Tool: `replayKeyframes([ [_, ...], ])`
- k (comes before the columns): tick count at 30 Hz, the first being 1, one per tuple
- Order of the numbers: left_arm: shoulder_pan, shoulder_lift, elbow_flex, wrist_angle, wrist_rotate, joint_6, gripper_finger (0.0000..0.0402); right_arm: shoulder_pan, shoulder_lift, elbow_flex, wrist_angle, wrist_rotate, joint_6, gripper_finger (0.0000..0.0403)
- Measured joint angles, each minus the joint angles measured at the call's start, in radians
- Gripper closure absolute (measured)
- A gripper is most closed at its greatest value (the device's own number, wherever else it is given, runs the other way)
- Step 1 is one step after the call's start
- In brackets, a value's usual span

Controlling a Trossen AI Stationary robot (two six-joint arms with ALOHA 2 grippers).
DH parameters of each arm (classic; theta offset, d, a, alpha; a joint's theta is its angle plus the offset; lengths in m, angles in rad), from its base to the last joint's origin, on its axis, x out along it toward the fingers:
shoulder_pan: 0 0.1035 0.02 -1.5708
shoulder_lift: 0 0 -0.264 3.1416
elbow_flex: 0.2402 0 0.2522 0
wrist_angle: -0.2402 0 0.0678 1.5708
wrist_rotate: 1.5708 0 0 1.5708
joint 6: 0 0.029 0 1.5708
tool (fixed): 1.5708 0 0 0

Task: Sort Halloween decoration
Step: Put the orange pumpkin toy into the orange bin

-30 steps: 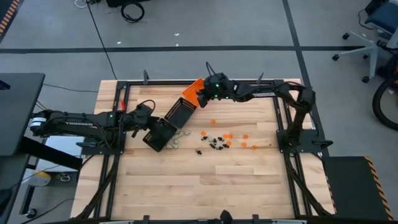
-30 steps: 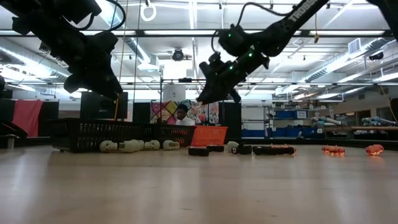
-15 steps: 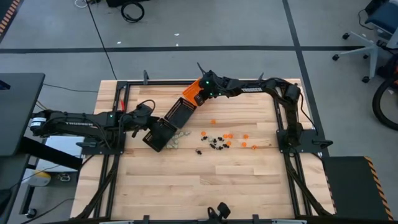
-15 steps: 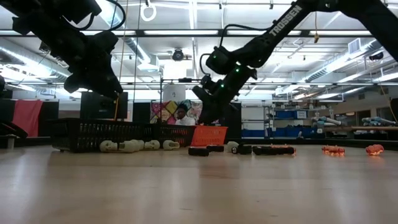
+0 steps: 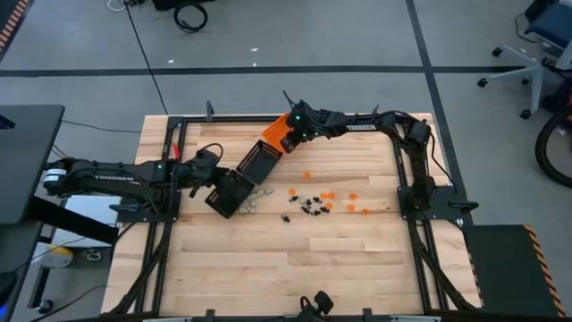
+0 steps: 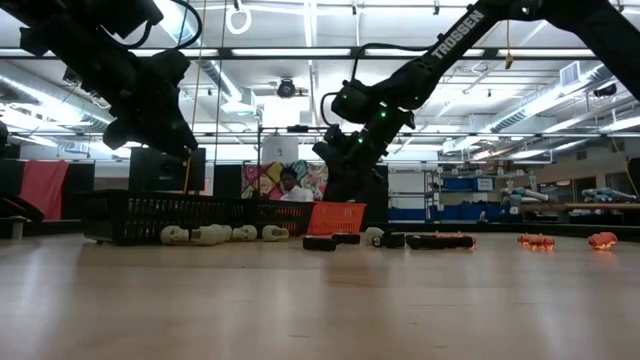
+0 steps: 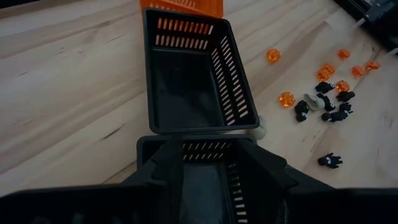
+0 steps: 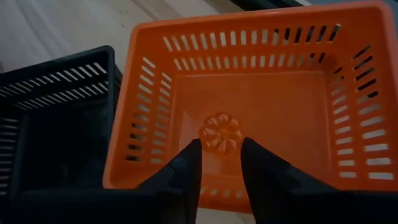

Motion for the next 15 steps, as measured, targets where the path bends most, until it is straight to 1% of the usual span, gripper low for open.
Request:
replayKeyframes([
  [9,0.000,0.000,0.000,0.000,0.000,0.000,0.0276,-0.003,0.000,0.000,-0.001,-0.026,0.011,0.0235],
  [12,0.000,0.000,0.000,0.000,0.000,0.000,0.0276,-0.003,-0.003,0.018,-0.036,-0.039,0.002,0.0227],
  [15,0.000,0.000,0.000,0.000,0.000,0.000,0.0276,0.008,-0.004,0.066,-0.083,-0.040,-0.048,0.0226],
])
